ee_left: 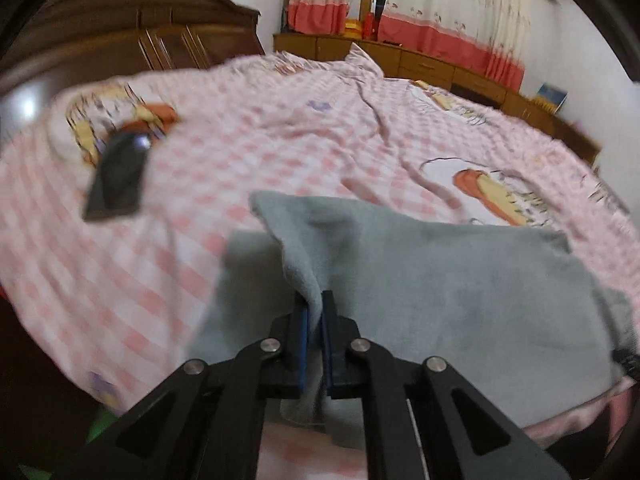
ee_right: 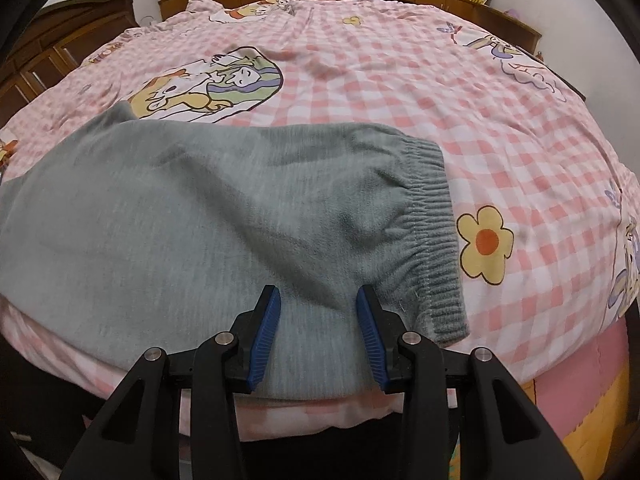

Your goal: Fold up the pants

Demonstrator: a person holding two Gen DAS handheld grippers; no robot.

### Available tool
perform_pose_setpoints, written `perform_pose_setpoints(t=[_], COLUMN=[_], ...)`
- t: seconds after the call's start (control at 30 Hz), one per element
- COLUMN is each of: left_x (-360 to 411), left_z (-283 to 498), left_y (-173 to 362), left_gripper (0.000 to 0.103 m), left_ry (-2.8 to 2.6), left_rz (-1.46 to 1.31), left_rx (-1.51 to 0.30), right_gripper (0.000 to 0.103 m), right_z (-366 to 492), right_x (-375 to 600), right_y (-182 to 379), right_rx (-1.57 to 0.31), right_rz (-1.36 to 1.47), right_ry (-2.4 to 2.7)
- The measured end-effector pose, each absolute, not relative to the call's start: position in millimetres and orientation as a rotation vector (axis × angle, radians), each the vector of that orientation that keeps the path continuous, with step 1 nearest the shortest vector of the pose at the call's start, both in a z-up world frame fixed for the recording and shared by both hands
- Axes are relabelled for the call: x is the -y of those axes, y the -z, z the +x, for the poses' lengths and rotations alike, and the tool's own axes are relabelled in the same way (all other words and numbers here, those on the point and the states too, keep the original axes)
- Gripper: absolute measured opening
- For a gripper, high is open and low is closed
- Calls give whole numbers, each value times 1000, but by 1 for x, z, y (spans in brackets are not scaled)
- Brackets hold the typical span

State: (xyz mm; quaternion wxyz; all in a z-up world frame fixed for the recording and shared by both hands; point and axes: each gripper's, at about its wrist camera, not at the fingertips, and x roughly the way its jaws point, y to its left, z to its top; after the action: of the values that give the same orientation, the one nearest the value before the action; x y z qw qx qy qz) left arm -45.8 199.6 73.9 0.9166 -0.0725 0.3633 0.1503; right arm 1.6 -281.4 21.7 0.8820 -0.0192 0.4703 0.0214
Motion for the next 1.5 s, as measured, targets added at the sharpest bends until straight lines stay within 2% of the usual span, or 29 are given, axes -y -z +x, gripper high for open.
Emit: perform_pose_setpoints(t=[0.1, 0.17, 0.33, 0.43, 0.67, 0.83, 1.03, 1.2, 1.37, 1.5], left_x=[-207, -215, -233, -241, -217, -192, -174, -168, -171, -173], left_z=[-43, -41, -44, -52, -53, -42, -36, -43, -43, -44], left_y=[-74, -71, -65, -66, -73, -70, -38, -30, -28, -31], left_gripper=[7, 16, 31, 33, 45, 45, 45, 47, 48, 49], left_ry=[-442, -465, -530, -504, -372, -293, -240, -213, -207, -204], left_rz=[-18, -8, -22, -69, -85, -72, -103, -85, -111, -122], left_rx=[-767, -787, -797, -799, -801, -800, -880, -879, -877, -885], right_gripper=[41, 41, 41, 41, 41, 41, 41, 41, 41, 41], right_z=[0, 0, 0, 1, 1, 11, 48, 76, 92, 104], right_x=[283, 282, 281, 280, 283, 292, 282, 238, 184, 161], right_y=[-21, -21, -20, -20, -30, -54, -75, -73, -70, -42], right_rx=[-972, -969, -969, -971, -961, -927, -916, -959, -904, -969], right_rz=[-39, -47, -50, -50, -30, 20, 112, 140, 93, 70], right_ry=[-50, -52, -54, -56, -86, -111, -201, -312, -339, -332])
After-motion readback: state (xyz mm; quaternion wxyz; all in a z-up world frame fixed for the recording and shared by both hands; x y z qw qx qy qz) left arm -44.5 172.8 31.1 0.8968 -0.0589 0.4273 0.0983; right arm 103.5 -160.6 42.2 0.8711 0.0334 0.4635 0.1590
